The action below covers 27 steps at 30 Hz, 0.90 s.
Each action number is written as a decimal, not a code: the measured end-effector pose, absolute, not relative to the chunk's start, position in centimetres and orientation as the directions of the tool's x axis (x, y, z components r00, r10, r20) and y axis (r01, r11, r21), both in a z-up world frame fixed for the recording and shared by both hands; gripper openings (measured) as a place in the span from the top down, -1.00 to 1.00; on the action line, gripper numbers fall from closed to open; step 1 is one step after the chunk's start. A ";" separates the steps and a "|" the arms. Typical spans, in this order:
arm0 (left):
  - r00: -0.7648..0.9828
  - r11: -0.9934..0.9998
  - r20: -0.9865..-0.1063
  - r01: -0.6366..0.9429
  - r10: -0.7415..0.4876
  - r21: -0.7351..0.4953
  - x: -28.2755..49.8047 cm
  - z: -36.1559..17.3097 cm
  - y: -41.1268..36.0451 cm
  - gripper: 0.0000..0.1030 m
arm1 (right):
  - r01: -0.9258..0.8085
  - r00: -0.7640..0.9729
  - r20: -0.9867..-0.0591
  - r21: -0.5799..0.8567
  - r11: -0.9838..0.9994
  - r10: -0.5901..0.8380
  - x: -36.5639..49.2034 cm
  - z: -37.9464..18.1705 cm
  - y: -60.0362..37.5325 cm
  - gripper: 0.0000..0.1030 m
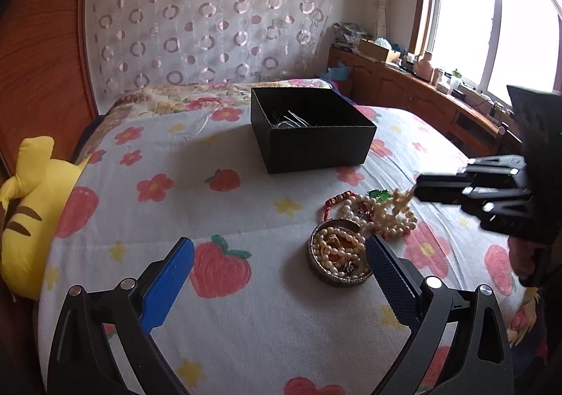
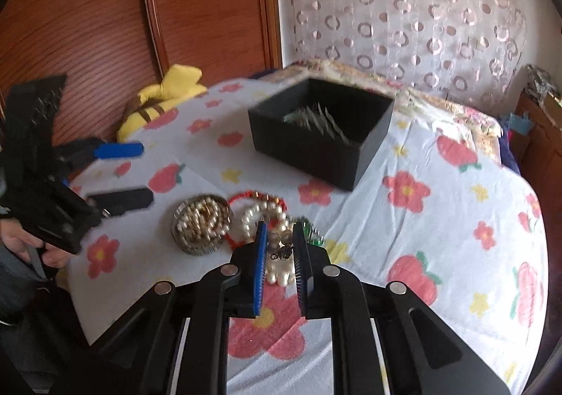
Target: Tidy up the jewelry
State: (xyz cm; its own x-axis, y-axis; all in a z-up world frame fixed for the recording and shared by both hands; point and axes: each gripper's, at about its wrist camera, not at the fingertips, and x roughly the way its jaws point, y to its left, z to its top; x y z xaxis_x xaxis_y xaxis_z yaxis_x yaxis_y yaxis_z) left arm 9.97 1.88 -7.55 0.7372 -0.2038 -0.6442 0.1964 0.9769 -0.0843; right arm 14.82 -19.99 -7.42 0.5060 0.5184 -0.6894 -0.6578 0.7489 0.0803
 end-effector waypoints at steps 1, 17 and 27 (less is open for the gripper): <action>0.736 0.977 -0.645 0.196 -0.203 -0.084 10.0 -7.6 1.9 -0.83 | -0.658 0.516 -0.679 0.075 0.749 0.522 14.7 -6.9 -20.1 0.69; 0.674 0.959 -0.696 0.272 -0.247 -0.078 9.9 -8.7 0.2 -0.83 | -0.640 0.643 -0.545 0.005 0.769 0.538 12.8 0.9 -22.7 0.69; 0.617 0.937 -0.747 0.348 -0.248 -0.023 11.3 -9.5 -2.8 -0.83 | -0.617 0.707 -0.479 -0.058 0.784 0.521 11.9 4.7 -23.9 0.69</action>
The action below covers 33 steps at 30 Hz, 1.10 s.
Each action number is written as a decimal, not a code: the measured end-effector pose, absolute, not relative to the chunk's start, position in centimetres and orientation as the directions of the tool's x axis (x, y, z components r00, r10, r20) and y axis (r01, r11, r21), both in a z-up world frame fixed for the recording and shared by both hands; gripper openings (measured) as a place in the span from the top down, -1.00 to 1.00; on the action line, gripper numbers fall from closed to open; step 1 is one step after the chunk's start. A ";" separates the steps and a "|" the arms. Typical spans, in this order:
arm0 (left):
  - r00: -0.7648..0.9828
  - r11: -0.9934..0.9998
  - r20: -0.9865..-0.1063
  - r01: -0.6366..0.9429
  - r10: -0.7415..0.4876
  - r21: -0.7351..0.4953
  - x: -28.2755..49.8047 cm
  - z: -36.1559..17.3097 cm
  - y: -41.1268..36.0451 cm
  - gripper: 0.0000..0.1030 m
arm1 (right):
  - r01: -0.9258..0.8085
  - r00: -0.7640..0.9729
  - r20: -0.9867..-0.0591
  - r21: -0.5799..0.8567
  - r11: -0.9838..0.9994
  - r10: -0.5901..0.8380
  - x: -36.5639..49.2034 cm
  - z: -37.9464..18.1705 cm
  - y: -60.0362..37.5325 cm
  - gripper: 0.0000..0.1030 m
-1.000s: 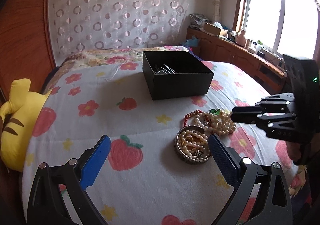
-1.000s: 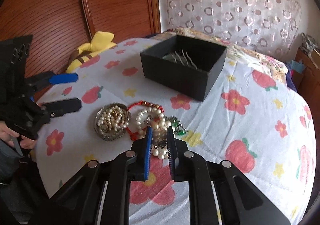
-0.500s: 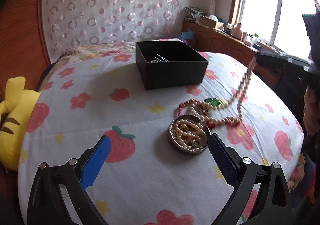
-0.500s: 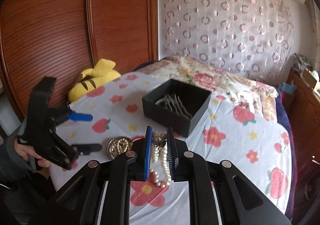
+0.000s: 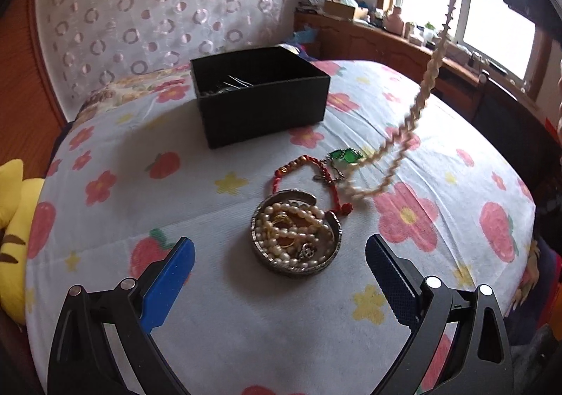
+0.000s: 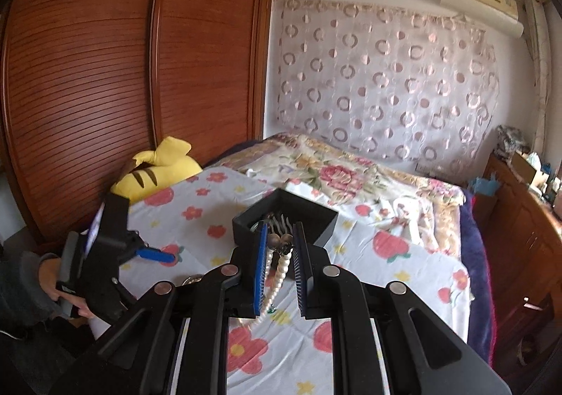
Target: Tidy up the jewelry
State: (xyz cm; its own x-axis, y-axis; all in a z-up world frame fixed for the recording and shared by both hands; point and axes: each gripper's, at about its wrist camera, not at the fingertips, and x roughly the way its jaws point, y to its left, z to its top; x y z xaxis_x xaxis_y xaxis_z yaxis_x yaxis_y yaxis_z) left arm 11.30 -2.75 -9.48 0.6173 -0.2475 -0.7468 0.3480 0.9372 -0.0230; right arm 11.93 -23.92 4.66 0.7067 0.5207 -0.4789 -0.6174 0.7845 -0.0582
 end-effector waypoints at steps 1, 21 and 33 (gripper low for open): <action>0.612 0.935 -0.751 0.354 -0.248 -0.020 11.4 -9.6 -3.0 -0.83 | -0.616 0.710 -0.475 -0.062 0.785 0.520 11.9 5.0 -24.0 0.69; 0.651 0.936 -0.720 0.351 -0.240 0.005 11.1 -8.4 -3.3 -0.10 | -0.604 0.719 -0.481 -0.076 0.793 0.502 12.1 4.9 -24.3 0.69; 0.723 0.952 -0.649 0.306 -0.237 -0.006 12.5 -3.9 -1.9 -0.10 | -0.595 0.745 -0.445 -0.106 0.797 0.497 14.2 7.5 -23.0 0.69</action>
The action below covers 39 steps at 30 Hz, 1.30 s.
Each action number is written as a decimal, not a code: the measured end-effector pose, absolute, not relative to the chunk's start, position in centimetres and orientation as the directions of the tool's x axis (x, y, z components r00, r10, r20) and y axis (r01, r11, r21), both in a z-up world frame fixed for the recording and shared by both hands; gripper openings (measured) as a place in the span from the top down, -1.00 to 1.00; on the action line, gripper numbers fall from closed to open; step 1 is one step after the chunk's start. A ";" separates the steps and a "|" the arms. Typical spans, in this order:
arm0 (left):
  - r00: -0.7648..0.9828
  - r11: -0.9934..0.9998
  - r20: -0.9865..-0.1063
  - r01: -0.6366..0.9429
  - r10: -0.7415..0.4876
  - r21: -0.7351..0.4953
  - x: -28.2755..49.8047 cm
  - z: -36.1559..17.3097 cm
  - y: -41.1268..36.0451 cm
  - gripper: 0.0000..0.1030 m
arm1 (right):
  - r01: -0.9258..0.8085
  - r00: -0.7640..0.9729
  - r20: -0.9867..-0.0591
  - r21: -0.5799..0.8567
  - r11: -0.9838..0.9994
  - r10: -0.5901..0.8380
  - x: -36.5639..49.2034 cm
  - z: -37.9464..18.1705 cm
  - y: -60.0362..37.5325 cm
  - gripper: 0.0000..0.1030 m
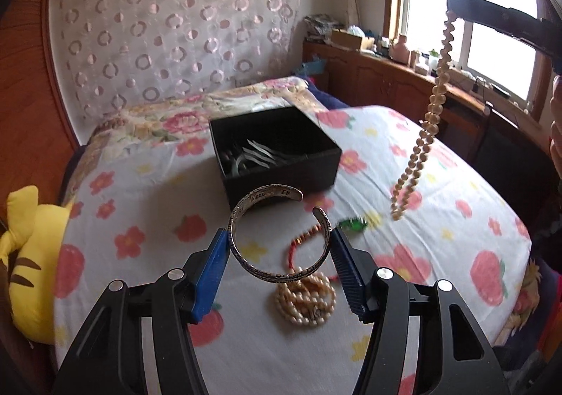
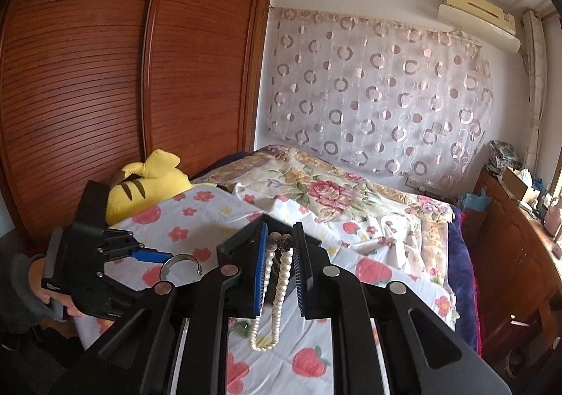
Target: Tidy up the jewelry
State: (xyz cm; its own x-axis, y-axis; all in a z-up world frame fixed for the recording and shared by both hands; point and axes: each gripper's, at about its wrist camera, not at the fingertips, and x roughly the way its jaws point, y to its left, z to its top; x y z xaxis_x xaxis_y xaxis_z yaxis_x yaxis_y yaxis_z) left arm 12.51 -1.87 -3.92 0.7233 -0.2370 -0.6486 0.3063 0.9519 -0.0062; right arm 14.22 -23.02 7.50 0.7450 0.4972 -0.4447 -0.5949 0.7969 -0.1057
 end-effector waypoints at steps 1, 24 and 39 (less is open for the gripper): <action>0.728 0.953 -0.644 0.304 -0.237 -0.007 12.6 -3.6 -1.8 -0.10 | -0.593 0.748 -0.441 -0.110 0.798 0.495 14.6 7.8 -22.8 0.69; 0.771 0.963 -0.597 0.271 -0.220 -0.006 15.2 -0.3 -0.2 -0.10 | -0.534 0.797 -0.447 -0.209 0.819 0.405 24.1 11.0 -17.3 0.69; 0.761 0.972 -0.620 0.236 -0.189 -0.006 18.9 -0.7 0.3 -0.10 | -0.544 0.684 -0.622 -0.087 0.835 0.381 28.9 1.9 -15.7 0.67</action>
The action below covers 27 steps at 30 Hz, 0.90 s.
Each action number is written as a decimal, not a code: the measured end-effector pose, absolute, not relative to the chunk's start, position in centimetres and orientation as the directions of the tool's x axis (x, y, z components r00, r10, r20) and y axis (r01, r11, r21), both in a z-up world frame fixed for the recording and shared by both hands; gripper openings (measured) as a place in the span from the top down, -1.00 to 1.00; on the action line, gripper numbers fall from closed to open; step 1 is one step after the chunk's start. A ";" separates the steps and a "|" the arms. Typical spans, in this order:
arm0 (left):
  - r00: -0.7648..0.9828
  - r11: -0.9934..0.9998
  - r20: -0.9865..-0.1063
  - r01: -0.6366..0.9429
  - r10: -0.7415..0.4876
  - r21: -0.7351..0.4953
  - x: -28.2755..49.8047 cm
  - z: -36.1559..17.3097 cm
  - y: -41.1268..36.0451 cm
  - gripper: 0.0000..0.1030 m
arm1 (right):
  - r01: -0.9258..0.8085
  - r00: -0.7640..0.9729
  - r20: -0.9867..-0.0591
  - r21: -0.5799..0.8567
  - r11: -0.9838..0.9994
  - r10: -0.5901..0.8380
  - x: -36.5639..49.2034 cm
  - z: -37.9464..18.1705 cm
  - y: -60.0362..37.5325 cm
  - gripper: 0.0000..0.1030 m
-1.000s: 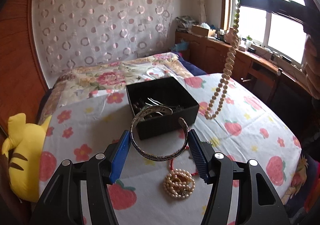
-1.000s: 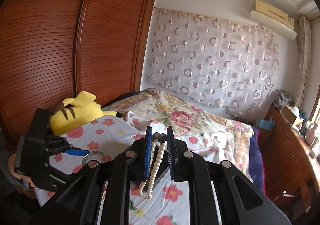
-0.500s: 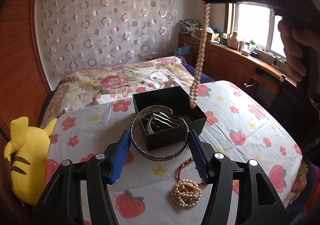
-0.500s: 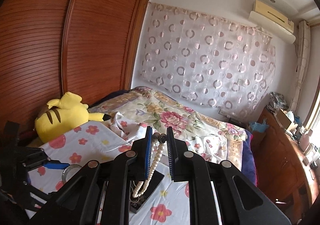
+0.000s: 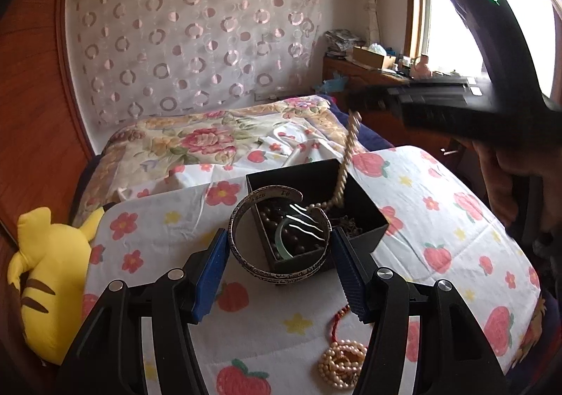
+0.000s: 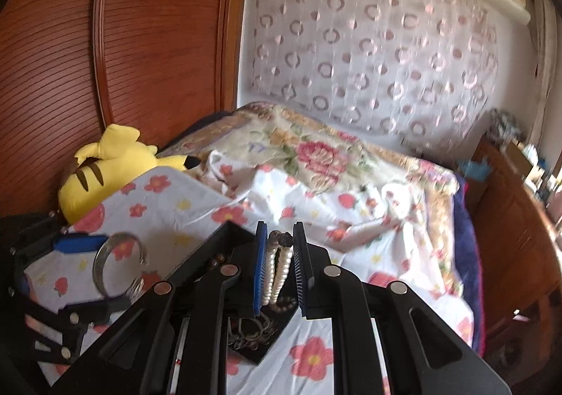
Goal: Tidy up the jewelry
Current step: 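Lower the silver bangle into the black box and open the left tool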
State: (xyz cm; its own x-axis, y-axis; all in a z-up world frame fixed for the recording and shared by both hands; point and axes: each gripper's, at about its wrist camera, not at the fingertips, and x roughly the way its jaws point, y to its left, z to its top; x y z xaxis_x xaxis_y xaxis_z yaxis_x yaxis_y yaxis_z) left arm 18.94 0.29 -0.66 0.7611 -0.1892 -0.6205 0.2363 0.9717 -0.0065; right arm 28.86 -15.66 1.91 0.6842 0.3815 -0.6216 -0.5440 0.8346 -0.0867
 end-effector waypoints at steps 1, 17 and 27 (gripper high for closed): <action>0.759 0.972 -0.624 0.234 -0.189 -0.010 19.3 -0.8 0.3 -0.10 | -0.544 0.677 -0.627 -0.074 0.836 0.385 28.8 1.5 -15.8 0.61; 0.700 0.975 -0.693 0.222 -0.172 -0.017 27.0 -3.2 -2.2 -0.10 | -0.550 0.635 -0.659 -0.018 0.835 0.403 24.6 -3.2 -20.1 0.29; 0.709 0.977 -0.685 0.213 -0.167 -0.018 26.9 -3.9 -2.4 -0.32 | -0.557 0.594 -0.694 0.009 0.830 0.406 23.0 -6.3 -21.6 0.29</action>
State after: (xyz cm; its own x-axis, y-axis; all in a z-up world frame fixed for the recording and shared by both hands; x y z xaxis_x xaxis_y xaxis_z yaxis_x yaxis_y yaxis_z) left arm 26.86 -2.38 -3.91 0.7091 -0.1667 -0.6851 0.2126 0.9770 -0.0176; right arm 23.05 -21.57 -6.31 0.5945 0.4065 -0.6938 -0.5570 0.8305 0.0094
